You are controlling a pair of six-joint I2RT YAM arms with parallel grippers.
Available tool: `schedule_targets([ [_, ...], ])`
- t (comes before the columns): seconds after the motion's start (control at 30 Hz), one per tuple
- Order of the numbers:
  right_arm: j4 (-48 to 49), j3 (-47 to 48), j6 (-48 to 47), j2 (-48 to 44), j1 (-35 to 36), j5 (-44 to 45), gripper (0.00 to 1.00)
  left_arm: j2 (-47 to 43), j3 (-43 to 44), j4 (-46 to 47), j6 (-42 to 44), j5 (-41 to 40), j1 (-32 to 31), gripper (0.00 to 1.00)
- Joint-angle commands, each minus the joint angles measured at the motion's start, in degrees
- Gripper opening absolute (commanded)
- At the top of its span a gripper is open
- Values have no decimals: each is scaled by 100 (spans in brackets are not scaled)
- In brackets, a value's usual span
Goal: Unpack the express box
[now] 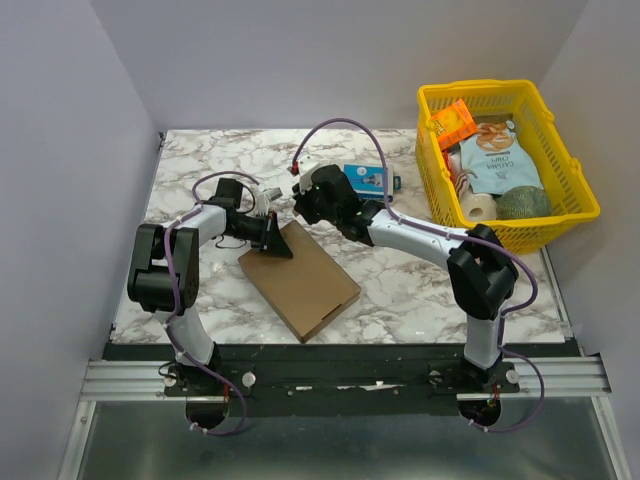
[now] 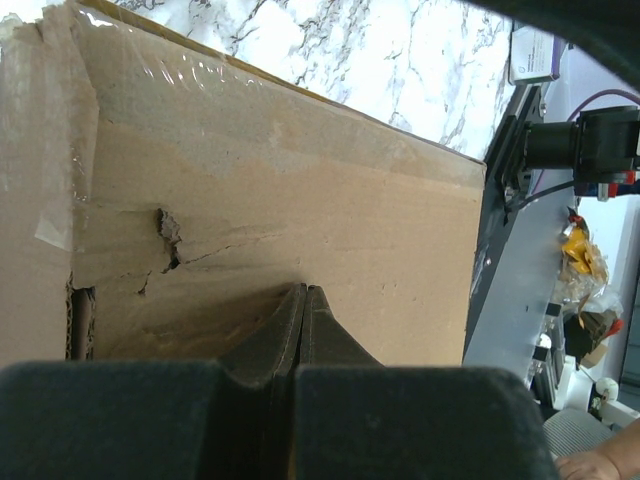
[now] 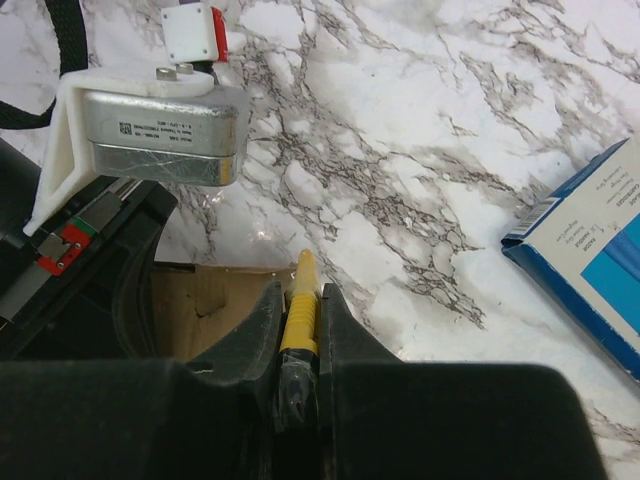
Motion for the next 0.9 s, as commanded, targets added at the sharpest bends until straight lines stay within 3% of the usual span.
schedule_targets([
  [0.0, 219, 173, -131, -31, 53, 37, 0, 277, -156, -170, 219, -757, -49, 3],
  [0.47, -36, 76, -122, 13, 79, -323, 0, 321, -139, -161, 210, -757, -31, 3],
  [0.87, 60, 85, -262, 4, 88, 10, 0, 356, -121, -152, 219, -748, -22, 3],
])
